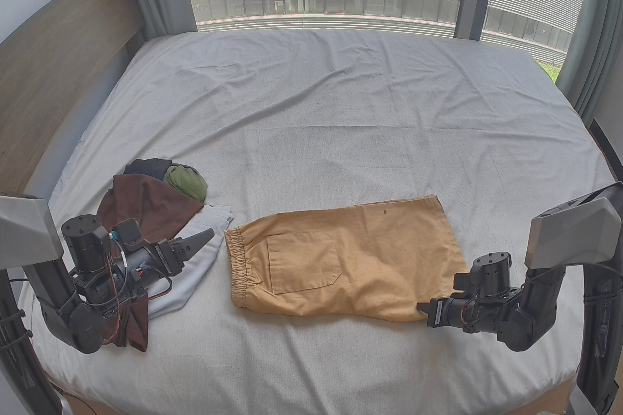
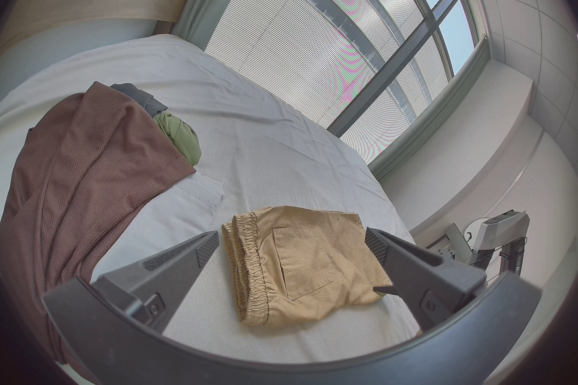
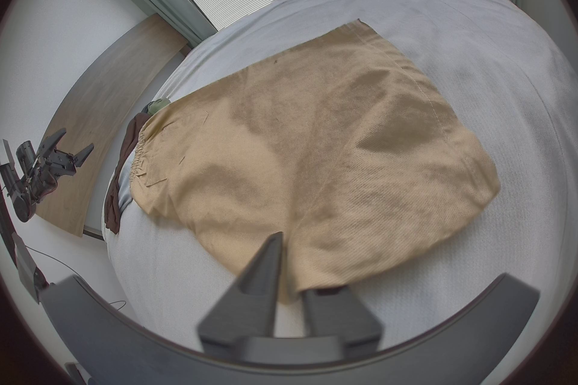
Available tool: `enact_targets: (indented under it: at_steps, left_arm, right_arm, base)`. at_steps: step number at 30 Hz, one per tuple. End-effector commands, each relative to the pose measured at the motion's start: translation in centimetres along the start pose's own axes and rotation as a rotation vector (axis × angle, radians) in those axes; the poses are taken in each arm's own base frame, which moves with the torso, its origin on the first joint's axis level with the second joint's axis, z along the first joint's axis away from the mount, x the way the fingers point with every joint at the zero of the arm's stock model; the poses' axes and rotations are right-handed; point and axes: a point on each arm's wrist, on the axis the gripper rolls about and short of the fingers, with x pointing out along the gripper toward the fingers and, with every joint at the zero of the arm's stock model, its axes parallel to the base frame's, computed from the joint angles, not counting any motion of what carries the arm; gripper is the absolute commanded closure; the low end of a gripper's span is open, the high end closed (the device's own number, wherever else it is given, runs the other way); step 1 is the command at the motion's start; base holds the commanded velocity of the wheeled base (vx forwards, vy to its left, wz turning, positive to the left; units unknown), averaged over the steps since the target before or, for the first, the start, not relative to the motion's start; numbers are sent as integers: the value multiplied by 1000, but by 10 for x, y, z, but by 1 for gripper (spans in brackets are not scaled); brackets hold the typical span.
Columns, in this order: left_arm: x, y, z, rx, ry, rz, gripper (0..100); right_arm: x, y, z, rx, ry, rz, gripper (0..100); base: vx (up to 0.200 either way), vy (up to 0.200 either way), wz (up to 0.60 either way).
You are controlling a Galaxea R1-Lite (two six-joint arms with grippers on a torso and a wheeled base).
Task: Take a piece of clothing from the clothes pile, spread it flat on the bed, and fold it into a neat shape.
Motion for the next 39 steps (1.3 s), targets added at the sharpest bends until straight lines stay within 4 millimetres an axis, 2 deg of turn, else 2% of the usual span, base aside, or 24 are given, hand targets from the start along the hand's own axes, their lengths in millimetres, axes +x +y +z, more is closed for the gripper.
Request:
enact_targets:
  at_steps: [1,5,6,10,18,22,25,26,28,35,39]
  left_arm:
    - [0,0,-1,-2,4,1,0]
    - [-1,0,-4,-8,16,2,0]
    - [-2,-1,-8,-21,33,3,0]
    - [0,-3,-17,-51,72,-1,0]
    - [7,4,-33,-74,134,17,0]
    - [16,11,-50,-95,191,32,0]
    - [21,14,-55,-104,205,34,0]
    - [22,14,-55,-105,204,33,0]
    - [32,15,-57,-123,202,27,0]
    - [43,16,-69,-142,223,38,0]
    - [54,25,-77,-141,215,76,0]
  right_arm:
    - [-5,-1,-7,3,28,-5,0]
    - [-11,1,-17,-5,74,-3,0]
    - [-16,6,-26,-22,116,20,0]
    - [-24,20,-36,-57,144,112,0]
    - [-32,45,-34,-134,42,309,0]
    - [-35,62,-16,-167,-44,399,0]
    - [-31,69,4,-153,-124,433,0]
    - [-31,69,5,-149,-127,435,0]
    - [-30,77,23,-114,-196,468,0]
    - [-26,78,39,-111,-256,480,0]
    - [-26,75,45,-106,-278,471,0]
  base:
    - [0,0,0]
    - [0,0,0]
    - [0,0,0]
    - [0,0,0]
    - [0,0,0]
    - [0,0,0]
    - [0,0,0]
    - [0,0,0]
    - [0,0,0]
    - [0,0,0]
    - [0,0,0]
